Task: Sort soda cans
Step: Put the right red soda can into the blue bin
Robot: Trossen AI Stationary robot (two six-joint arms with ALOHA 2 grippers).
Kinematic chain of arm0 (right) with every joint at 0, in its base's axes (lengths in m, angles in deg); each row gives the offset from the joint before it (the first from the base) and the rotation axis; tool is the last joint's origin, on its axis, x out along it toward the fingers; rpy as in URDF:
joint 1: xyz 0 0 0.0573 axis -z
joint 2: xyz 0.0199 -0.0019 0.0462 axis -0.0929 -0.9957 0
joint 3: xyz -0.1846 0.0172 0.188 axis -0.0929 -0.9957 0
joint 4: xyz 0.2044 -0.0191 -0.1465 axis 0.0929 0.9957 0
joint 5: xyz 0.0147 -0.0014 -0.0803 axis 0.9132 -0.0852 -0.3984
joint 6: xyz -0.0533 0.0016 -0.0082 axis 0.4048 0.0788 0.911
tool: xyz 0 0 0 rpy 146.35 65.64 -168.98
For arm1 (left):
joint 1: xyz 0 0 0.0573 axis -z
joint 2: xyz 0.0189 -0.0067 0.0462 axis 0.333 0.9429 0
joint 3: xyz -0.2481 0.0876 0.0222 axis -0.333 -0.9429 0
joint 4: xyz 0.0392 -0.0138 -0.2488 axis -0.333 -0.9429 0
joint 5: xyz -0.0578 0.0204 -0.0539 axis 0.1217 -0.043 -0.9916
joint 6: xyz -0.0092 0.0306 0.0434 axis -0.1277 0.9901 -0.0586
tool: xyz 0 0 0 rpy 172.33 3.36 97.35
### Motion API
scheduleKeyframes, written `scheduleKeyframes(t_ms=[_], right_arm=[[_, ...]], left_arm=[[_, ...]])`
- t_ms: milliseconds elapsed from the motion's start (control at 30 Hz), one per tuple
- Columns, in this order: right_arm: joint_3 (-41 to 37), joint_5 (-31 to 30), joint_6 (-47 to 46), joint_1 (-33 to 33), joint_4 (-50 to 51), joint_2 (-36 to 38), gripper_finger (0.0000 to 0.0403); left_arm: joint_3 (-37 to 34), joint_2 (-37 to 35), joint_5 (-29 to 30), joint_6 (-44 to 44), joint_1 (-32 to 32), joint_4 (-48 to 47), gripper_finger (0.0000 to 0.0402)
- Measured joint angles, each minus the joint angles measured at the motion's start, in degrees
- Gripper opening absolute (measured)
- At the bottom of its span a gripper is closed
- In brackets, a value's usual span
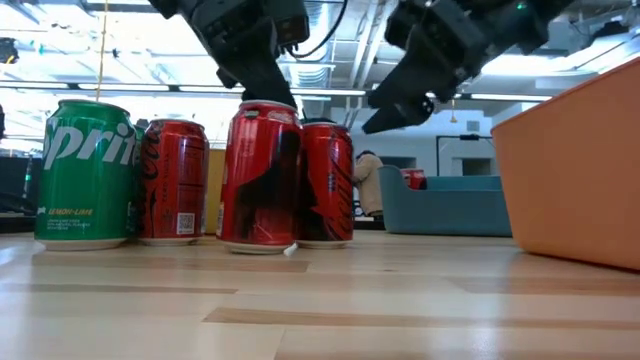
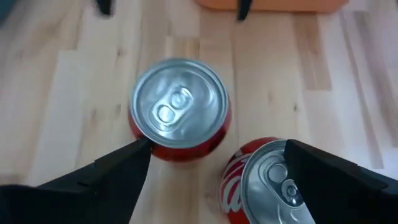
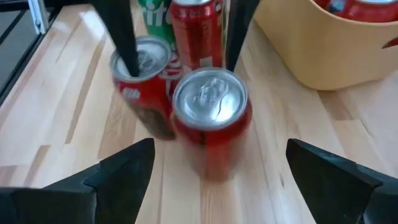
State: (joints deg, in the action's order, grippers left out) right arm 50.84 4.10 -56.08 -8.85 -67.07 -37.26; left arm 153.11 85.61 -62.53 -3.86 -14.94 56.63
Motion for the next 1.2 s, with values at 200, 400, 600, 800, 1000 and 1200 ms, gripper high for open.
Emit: scheduleKeyframes(t_ms=[200,400,600,800,1000,1200], right_arm=[[0.0,0.8,0.4,0.7,-2.7,-4.2,0.0384],[0.0,4.4,0.4,0.1,-5.5,-6.9,0.0384],[0.0,6.0,0.6,-0.6,-6.3,-7.3,0.0384],[0.0,6.4,1.9,-1.4,-9.8,-7.7,0.0384],[0.1,6.4,0.8,-1.2,-8.4,-7.7,0.0384],[0.1,6.4,0.1,-1.2,-8.1,-7.7,0.0384]], left_arm=[[0.0,1.3,-4.4,0.9,-0.9,3.3,0.0367],[0.3,1.7,-6.1,0.9,-0.6,4.4,0.0367],[0.3,1.7,-6.1,-0.3,0.4,5.2,0.0367],[0.3,1.7,-6.3,-0.3,0.8,6.6,0.0367],[0.3,1.6,-6.2,-0.4,0.9,7.2,0.0367],[0.3,1.6,-6.8,0.1,0.9,9.7,0.0367]])
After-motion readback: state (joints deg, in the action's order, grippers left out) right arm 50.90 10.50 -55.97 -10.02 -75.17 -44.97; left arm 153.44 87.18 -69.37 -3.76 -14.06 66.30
